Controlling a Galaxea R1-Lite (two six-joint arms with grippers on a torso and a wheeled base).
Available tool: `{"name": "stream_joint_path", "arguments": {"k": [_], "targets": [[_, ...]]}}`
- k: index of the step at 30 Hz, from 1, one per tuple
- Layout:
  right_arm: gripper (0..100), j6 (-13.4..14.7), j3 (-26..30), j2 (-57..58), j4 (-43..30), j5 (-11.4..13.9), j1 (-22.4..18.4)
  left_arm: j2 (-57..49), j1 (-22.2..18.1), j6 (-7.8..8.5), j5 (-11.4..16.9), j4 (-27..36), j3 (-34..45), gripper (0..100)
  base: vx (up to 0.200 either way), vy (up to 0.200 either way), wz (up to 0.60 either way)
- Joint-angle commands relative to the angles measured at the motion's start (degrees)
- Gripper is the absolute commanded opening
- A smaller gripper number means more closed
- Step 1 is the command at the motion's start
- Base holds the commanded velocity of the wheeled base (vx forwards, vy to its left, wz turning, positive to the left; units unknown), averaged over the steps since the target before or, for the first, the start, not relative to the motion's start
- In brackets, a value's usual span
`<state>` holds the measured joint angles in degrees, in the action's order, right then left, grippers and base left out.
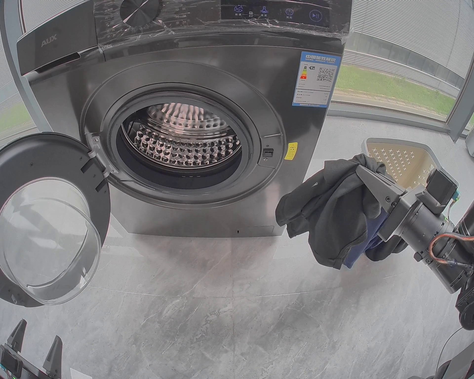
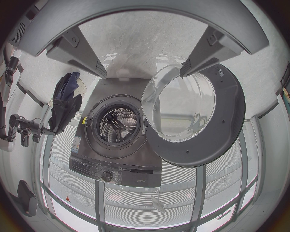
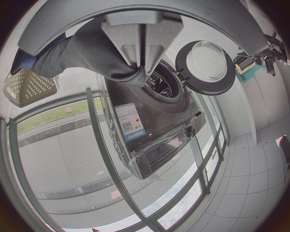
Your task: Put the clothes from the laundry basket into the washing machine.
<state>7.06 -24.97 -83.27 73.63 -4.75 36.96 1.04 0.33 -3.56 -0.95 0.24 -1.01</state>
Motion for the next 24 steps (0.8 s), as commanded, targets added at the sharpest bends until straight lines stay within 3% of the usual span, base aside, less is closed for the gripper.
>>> {"name": "stream_joint_path", "arguments": {"k": [1, 24], "targets": [[0, 0.0, 0.1, -0.2, 0.0, 0.0, 0.0, -0.9, 0.0, -0.04, 0.0, 0.0, 0.9, 100, 0.0, 0.0, 0.0], [0, 0.1, 0.1, -0.4, 0.0, 0.0, -0.2, -0.9, 0.0, -0.04, 0.0, 0.0, 0.9, 100, 0.0, 0.191, 0.0]]}}
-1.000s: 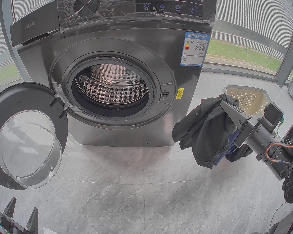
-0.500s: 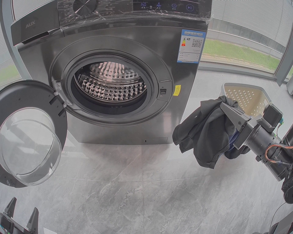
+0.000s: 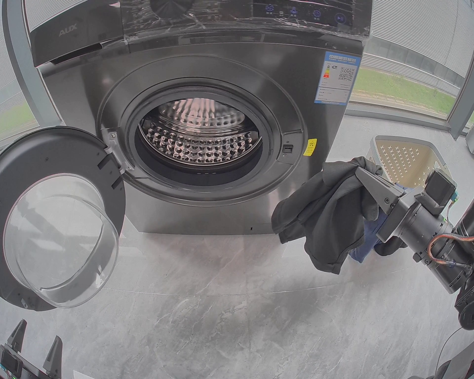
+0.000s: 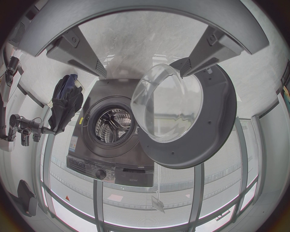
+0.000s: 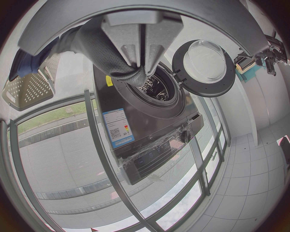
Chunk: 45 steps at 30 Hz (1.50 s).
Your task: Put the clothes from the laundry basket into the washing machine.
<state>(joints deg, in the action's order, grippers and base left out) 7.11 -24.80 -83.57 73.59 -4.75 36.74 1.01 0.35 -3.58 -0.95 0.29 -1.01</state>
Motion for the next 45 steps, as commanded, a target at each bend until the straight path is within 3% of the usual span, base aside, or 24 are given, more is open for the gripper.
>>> {"name": "stream_joint_path", "arguments": {"k": [1, 33, 39, 45], "targets": [[0, 0.0, 0.0, -0.1, 0.1, 0.0, 0.0, -0.8, 0.0, -0.02, 0.0, 0.0, 0.9, 100, 0.0, 0.0, 0.0], [0, 0.0, 0.3, -0.1, 0.0, 0.0, 0.0, -0.8, 0.0, -0.02, 0.0, 0.0, 0.9, 100, 0.0, 0.0, 0.0], [0, 0.0, 0.3, -0.2, 0.0, 0.0, -0.1, -0.8, 0.0, -0.02, 0.0, 0.0, 0.9, 100, 0.0, 0.2, 0.0], [0, 0.0, 0.3, -0.2, 0.0, 0.0, -0.1, -0.8, 0.0, -0.02, 0.0, 0.0, 0.9, 100, 0.0, 0.0, 0.0]]}}
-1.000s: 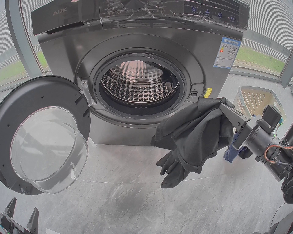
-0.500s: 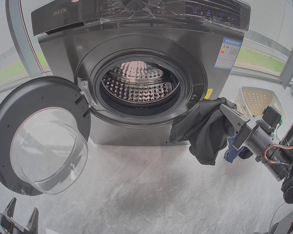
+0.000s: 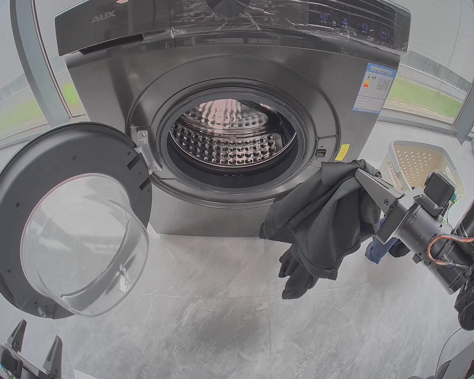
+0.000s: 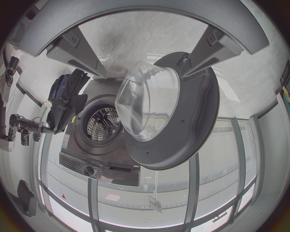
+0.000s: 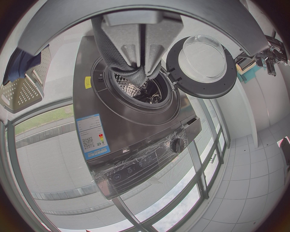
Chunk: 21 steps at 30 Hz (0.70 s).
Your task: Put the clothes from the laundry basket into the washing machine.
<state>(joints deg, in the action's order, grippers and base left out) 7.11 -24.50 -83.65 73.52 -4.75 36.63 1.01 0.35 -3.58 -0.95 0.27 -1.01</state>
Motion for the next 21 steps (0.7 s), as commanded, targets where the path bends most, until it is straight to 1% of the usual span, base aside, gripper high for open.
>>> {"name": "stream_joint_path", "arguments": {"k": [1, 6, 12, 19, 21], "targets": [[0, 0.0, 0.0, -0.1, 0.0, 0.0, 0.0, -0.8, 0.0, -0.02, 0.0, 0.0, 0.9, 100, 0.0, 0.0, 0.0], [0, 0.0, 0.1, -0.3, 0.0, 0.0, 0.0, -0.8, 0.0, -0.02, 0.0, 0.0, 0.9, 100, 0.0, 0.0, 0.0], [0, 0.0, 0.1, -0.3, 0.0, 0.0, 0.0, -0.8, 0.0, -0.02, 0.0, 0.0, 0.9, 100, 0.0, -0.2, 0.0], [0, 0.0, 0.7, -0.5, 0.0, 0.1, 0.1, -0.8, 0.0, -0.02, 0.0, 0.0, 0.9, 100, 0.0, 0.0, 0.0], [0, 0.0, 0.7, -0.5, 0.0, 0.1, 0.7, -0.8, 0.0, 0.07, -0.1, 0.0, 0.9, 100, 0.0, 0.0, 0.0]]}}
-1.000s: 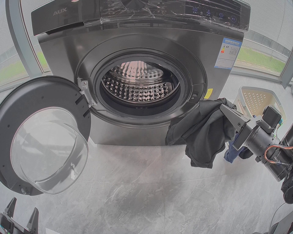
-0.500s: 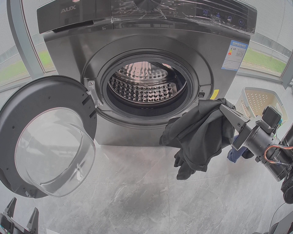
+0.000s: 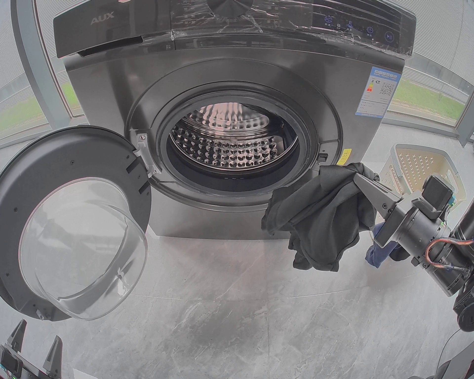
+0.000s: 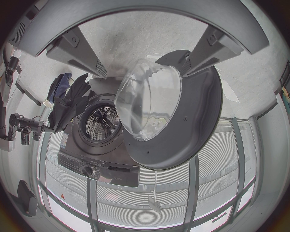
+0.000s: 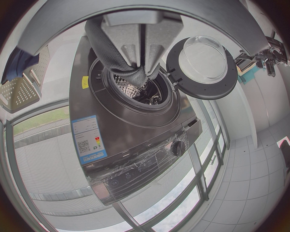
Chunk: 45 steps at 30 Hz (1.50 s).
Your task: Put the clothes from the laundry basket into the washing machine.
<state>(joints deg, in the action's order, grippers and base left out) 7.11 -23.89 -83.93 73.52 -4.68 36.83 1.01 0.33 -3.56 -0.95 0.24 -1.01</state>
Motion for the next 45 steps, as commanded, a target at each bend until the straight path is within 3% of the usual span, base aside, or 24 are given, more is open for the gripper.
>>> {"name": "stream_joint_path", "arguments": {"k": [1, 7, 9, 19, 21, 23, 27, 30, 32, 37, 40, 45], "targets": [[0, 0.0, 0.1, 0.0, 0.0, 0.0, 0.8, -0.8, 0.0, 0.22, -0.1, 0.0, 0.9, 100, 0.0, 0.0, 0.0], [0, -0.2, -0.4, -2.6, 0.1, -0.3, 3.4, -0.9, -0.2, 0.84, -0.1, -0.2, 1.0, 100, 0.0, 0.0, 0.0], [0, -0.2, -1.6, -3.8, 0.2, -1.6, 5.0, -1.0, -0.1, 2.68, 0.1, -0.2, 1.0, 100, 0.0, 0.0, 0.0], [0, 3.9, -6.4, -8.7, 2.8, -2.3, 8.2, -1.0, -0.2, 3.65, 0.4, -1.8, 0.4, 100, 0.0, 0.0, 0.0], [0, 4.5, -7.4, -10.1, 2.9, -2.3, 8.6, -0.1, -0.8, 2.68, 2.4, -5.0, -6.1, 100, 0.0, 0.0, 0.0], [0, 4.8, -8.6, -12.0, 2.9, -2.4, 8.8, 4.2, -0.9, 2.59, 7.6, -5.2, -10.8, 100, 0.0, 0.0, 0.0], [0, 5.1, -10.9, -14.7, 3.1, -2.4, 9.1, 13.7, -0.9, 2.94, 18.4, -5.6, -9.3, 100, 0.0, 0.0, 0.0], [0, 6.7, -11.2, -15.8, 4.0, -2.4, 9.2, 20.1, -0.2, 2.42, 24.1, -6.7, -8.4, 100, 0.0, 0.0, 0.0], [0, 7.7, -11.7, -16.4, 4.4, -2.4, 9.1, 25.0, 0.3, 2.94, 27.4, -7.8, -8.4, 100, 0.0, 0.0, 0.0], [0, 7.9, -15.3, -19.2, 4.4, -2.4, 8.8, 39.2, 4.3, 5.84, 29.4, -15.9, -8.7, 100, 0.0, 0.0, 0.0], [0, 7.9, -17.3, -20.9, 4.3, -2.4, 8.7, 46.4, 10.0, 5.32, 28.9, -22.7, -8.9, 100, 0.0, 0.0, 0.0], [0, 7.9, -21.6, -24.0, 3.9, -2.4, 8.9, 58.9, 18.9, 2.94, 26.3, -33.6, -10.1, 100, 0.0, 0.0, 0.0]]}}
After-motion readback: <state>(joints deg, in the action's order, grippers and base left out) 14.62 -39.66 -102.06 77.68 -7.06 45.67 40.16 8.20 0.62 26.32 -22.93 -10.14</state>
